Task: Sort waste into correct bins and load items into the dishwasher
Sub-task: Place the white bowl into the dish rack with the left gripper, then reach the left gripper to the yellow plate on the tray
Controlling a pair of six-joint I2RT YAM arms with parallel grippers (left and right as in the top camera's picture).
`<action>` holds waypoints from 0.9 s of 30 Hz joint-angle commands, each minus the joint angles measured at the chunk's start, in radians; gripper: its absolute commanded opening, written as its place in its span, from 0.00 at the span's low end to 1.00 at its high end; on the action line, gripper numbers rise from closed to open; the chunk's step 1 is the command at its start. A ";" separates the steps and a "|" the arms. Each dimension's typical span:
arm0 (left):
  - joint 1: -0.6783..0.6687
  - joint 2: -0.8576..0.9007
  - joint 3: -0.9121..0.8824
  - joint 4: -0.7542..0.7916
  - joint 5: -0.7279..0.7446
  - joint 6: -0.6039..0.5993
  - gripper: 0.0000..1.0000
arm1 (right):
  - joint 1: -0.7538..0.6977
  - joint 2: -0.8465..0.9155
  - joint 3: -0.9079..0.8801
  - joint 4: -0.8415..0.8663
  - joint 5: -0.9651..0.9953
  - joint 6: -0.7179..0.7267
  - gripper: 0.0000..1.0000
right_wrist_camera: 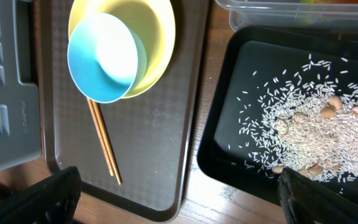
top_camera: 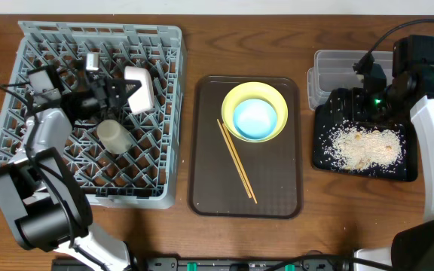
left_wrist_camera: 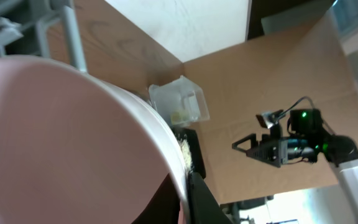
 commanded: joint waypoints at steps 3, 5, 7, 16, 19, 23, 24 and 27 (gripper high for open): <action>0.077 0.034 0.018 0.001 -0.039 -0.017 0.15 | -0.003 -0.021 0.014 -0.004 -0.010 -0.002 0.99; 0.101 0.034 0.018 -0.004 -0.069 -0.017 0.39 | -0.003 -0.021 0.014 -0.003 -0.011 -0.002 0.99; 0.120 0.034 0.018 -0.006 -0.089 -0.018 0.59 | -0.003 -0.021 0.014 -0.004 -0.011 -0.002 0.99; 0.199 -0.003 0.018 -0.003 -0.189 -0.100 0.86 | -0.003 -0.021 0.014 -0.004 -0.011 -0.002 0.99; 0.206 -0.069 0.018 -0.003 -0.228 -0.100 0.88 | -0.003 -0.021 0.014 -0.004 -0.011 -0.002 0.99; 0.157 -0.230 0.018 -0.032 -0.366 -0.100 0.91 | -0.003 -0.021 0.014 -0.005 -0.010 -0.002 0.99; 0.130 -0.270 0.018 -0.055 -0.424 -0.099 0.91 | -0.003 -0.021 0.014 -0.005 -0.005 -0.002 0.99; 0.027 -0.370 0.018 -0.119 -0.606 -0.099 0.91 | -0.003 -0.021 0.014 -0.006 0.010 -0.001 0.99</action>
